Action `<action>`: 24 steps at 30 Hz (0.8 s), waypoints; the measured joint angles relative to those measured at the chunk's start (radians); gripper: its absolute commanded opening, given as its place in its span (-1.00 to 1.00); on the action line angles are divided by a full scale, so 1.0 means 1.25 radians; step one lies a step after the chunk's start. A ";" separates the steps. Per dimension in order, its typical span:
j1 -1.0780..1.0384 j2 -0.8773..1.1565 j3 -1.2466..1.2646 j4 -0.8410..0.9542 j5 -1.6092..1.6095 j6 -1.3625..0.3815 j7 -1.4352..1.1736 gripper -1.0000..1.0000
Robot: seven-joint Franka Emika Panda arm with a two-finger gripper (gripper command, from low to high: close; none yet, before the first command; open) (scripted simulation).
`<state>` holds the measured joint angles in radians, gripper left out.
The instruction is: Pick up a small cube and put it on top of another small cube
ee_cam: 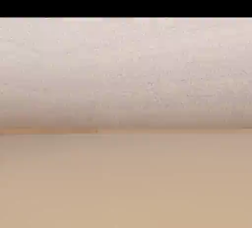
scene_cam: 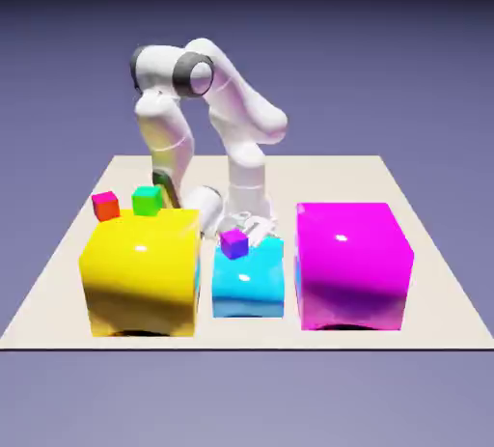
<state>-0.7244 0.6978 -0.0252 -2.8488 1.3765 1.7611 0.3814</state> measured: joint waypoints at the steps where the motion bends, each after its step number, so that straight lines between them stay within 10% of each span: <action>1: -0.009 -0.021 -0.024 -0.006 -0.035 -0.006 0.013 -1.00; 24: 0.218 -0.214 -0.668 0.514 -0.514 -0.424 0.275 -1.00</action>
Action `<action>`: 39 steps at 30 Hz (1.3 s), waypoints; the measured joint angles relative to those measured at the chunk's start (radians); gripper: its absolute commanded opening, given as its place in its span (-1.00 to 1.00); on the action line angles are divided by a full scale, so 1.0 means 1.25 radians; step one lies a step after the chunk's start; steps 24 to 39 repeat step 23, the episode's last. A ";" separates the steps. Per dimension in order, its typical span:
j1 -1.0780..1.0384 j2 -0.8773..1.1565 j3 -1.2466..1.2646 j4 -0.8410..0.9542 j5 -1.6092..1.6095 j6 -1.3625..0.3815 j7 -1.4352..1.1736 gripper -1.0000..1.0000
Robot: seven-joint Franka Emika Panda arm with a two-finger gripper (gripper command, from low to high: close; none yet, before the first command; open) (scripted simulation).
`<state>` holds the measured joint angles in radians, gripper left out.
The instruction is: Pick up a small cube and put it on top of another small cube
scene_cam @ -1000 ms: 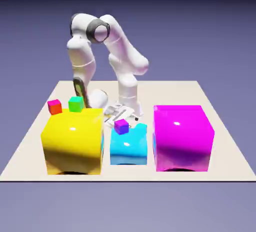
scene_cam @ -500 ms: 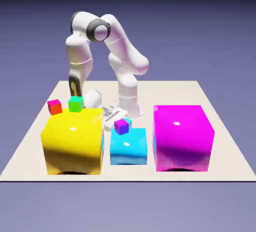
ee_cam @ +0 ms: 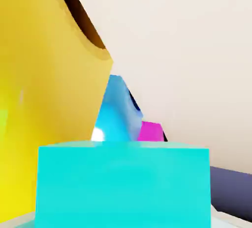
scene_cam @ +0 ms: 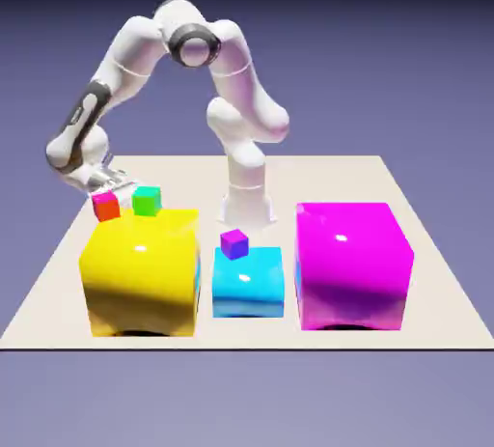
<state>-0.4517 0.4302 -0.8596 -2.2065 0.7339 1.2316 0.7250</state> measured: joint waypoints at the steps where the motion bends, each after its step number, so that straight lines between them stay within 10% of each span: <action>1: 0.025 -0.004 -0.029 0.022 -0.002 -0.026 0.024 -1.00; 17: 0.268 -0.043 -0.189 0.000 0.247 -0.209 0.375 -1.00; 18: 0.289 -0.054 -0.190 -0.024 0.252 -0.186 0.374 1.00; 39: 0.213 -0.014 -0.186 0.063 0.234 -0.267 0.376 1.00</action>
